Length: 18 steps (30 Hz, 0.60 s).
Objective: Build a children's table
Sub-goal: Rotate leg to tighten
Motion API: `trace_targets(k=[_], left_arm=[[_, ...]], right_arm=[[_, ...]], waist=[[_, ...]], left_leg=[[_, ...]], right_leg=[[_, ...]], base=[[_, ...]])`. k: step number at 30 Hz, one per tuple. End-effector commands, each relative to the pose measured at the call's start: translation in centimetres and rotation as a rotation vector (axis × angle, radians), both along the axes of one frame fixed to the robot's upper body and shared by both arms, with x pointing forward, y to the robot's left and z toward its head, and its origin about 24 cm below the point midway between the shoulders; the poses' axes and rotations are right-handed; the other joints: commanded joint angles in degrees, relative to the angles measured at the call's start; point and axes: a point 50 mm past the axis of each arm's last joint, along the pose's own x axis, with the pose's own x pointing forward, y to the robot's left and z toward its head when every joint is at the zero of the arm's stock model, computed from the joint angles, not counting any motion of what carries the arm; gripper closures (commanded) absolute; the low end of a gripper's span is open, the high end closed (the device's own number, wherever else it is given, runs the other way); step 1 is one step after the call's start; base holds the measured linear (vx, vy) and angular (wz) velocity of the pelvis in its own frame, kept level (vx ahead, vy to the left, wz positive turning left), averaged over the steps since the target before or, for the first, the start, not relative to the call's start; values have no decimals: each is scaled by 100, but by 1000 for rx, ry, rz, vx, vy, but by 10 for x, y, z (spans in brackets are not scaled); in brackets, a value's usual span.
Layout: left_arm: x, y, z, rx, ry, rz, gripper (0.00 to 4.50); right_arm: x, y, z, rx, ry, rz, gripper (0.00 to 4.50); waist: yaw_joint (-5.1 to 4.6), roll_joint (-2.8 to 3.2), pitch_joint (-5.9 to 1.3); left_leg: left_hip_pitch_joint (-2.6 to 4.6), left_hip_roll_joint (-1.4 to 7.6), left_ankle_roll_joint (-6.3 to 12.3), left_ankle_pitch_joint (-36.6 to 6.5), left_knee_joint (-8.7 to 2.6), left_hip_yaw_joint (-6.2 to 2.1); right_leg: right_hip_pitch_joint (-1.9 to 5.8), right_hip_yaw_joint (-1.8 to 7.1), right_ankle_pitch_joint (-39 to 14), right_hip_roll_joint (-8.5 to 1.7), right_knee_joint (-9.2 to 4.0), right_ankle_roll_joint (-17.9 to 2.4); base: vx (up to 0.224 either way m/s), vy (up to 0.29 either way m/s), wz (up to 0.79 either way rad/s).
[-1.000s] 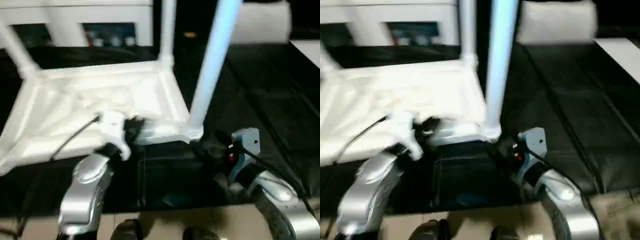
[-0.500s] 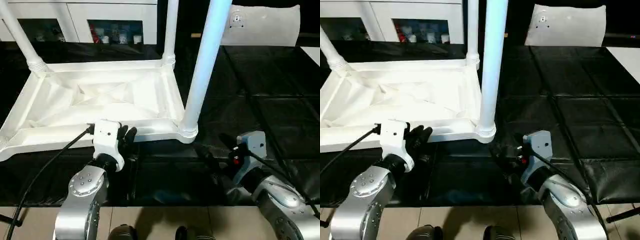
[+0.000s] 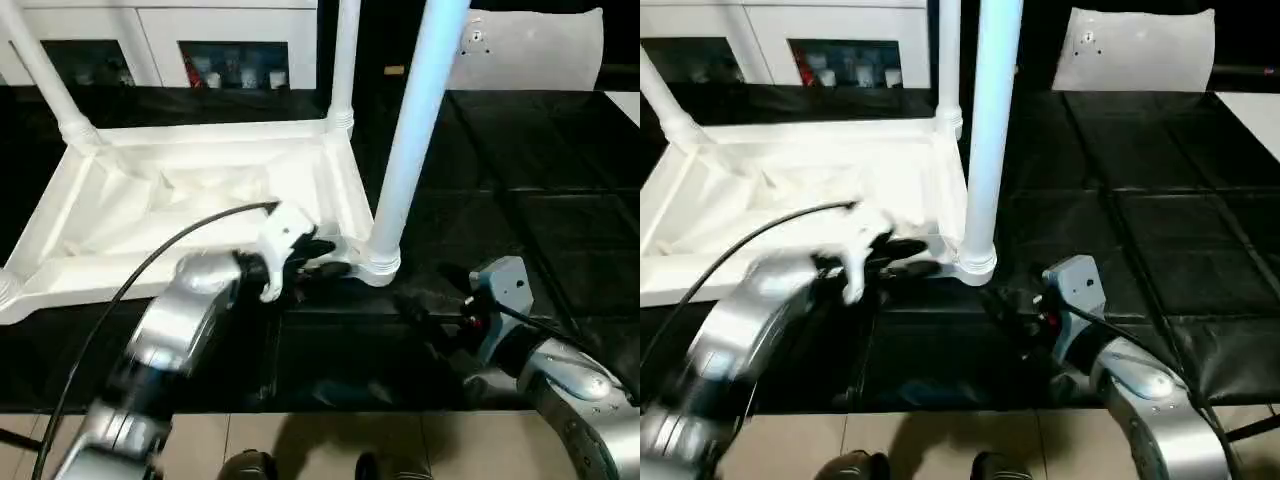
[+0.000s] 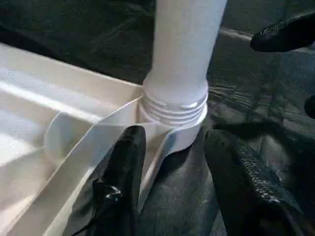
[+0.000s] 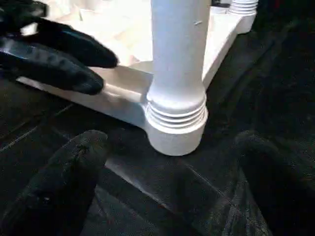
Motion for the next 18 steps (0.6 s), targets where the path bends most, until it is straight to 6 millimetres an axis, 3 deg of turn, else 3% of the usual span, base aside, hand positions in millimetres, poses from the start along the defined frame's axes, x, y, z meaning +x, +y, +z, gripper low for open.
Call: trace_targets(k=[1,2,3,4,5,6,7,11,13,18], left_arm=[[12,4,-7,84,56,-62,208],[12,4,-7,84,56,-62,200],[20,6,-8,112,46,-60,197],[24,7,-8,122,43,-52,193],[26,8,-8,128,54,-63,193],[27,8,-9,131,69,-81,182],[30,10,-12,151,82,-74,182],[39,15,-14,160,73,-24,182],[41,14,-13,137,67,-26,216],[42,14,-14,122,78,-59,236]], right_arm=[[0,-1,1,-11,-11,25,0],[0,-1,1,-11,-11,25,0],[-1,-4,1,-22,-13,19,0],[-1,-4,1,-25,-13,19,0],[-2,-5,1,-27,-13,20,0],[-2,-5,1,-28,-12,22,0],[-3,-6,0,-32,-11,22,0],[-4,-6,0,-37,-10,21,0],[-5,-6,-1,-37,-9,21,0],[-6,-6,-1,-37,-9,21,0]], waist=[[20,-27,-392],[28,-25,-395],[33,75,-391],[14,8,-395],[16,44,-398],[16,25,-407],[25,51,-415],[25,57,-425],[41,44,-437],[44,41,-430]], left_leg=[[64,349,553,-769,-385,-94],[81,347,547,-825,-385,-89],[70,375,495,-859,-392,-115],[81,380,478,-969,-398,-104],[76,380,464,-968,-398,-115],[80,381,472,-976,-396,-98],[83,387,470,-955,-392,-94],[69,387,513,-934,-386,-95],[66,385,536,-880,-380,-88],[69,405,593,-867,-388,-83]], right_leg=[[326,332,-1058,-557,-458,-1075],[321,336,-1171,-560,-467,-1032],[337,330,-1232,-588,-451,-1068],[337,318,-1323,-567,-487,-1036],[345,318,-1310,-573,-467,-1057],[340,320,-1303,-580,-481,-1090],[340,324,-1285,-589,-471,-1133],[352,310,-1159,-583,-467,-1188],[362,313,-1095,-600,-468,-1225],[358,305,-1006,-603,-451,-1333]], base=[[0,0,0],[0,0,0],[0,0,0],[0,0,0],[0,0,0],[0,0,0],[0,0,0],[0,0,0],[0,0,0],[0,0,0]])
